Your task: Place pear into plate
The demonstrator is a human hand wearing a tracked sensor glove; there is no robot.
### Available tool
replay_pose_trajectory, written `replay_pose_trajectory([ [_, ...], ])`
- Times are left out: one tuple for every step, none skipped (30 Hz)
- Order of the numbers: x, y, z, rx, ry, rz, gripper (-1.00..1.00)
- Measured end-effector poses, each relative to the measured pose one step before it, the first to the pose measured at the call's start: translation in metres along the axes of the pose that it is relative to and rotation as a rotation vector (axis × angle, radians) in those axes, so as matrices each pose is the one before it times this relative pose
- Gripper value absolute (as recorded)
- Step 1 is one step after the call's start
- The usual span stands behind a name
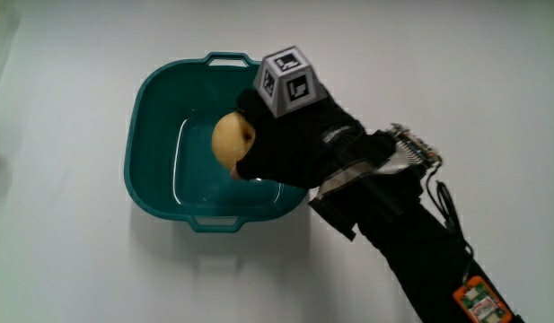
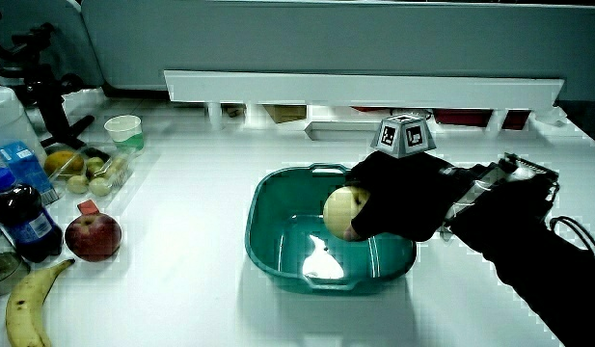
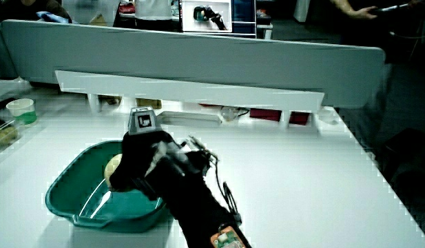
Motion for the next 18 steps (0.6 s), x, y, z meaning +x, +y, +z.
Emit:
replay_pose_trajectory([
  [-0.00098, 0.00360, -0.00519, -0.01245, -0.02933, -0.02303, 0.00],
  [-0.00077, 0.00254, -0.00388, -0.02277, 0.01717, 0.00521, 0.00],
  [0.00017, 0.00440, -0.00568, 0.00127, -0.02470, -0.01837, 0.00],
  [-0.00007, 0.00357, -0.00372, -0.01624, -0.00506, -0.01596, 0.00],
  [-0.00175, 0.00057, -0.00080, 0.00026, 0.01254, 0.01765, 0.00],
  [0.00000, 0.00419, -0.00543, 0.00098, -0.01770, -0.01276, 0.00],
  [-0.00076, 0.00273, -0.00325, -0.00797, -0.00409, -0.01091, 0.00],
  [-0.00165, 0.00195, -0.00276, -0.00964, 0.00275, 0.01745, 0.00],
  [-0.00010, 0.00323, -0.00423, -0.01035, -0.01564, -0.01902, 0.00],
  [0.00077, 0.00356, -0.00377, -0.02135, 0.00161, -0.01712, 0.00],
  [-0.00150, -0.00084, 0.00035, 0.01106, 0.01285, 0.01917, 0.00],
  [-0.00044, 0.00315, -0.00388, -0.00234, -0.01121, -0.00460, 0.00],
  [-0.00050, 0.00218, -0.00300, -0.01258, 0.00105, -0.00337, 0.00],
  [-0.00057, 0.00230, -0.00329, -0.03202, 0.01226, 0.01284, 0.00],
  [-0.00005, 0.00284, -0.00383, 0.00007, -0.00414, -0.00959, 0.00],
  [-0.00038, 0.00163, -0.00199, -0.00614, -0.00993, -0.01051, 0.00],
  [-0.00071, 0.00040, -0.00061, 0.00339, 0.00476, 0.00258, 0.00],
  [-0.00045, 0.00197, -0.00279, -0.00187, -0.00294, 0.00963, 0.00],
])
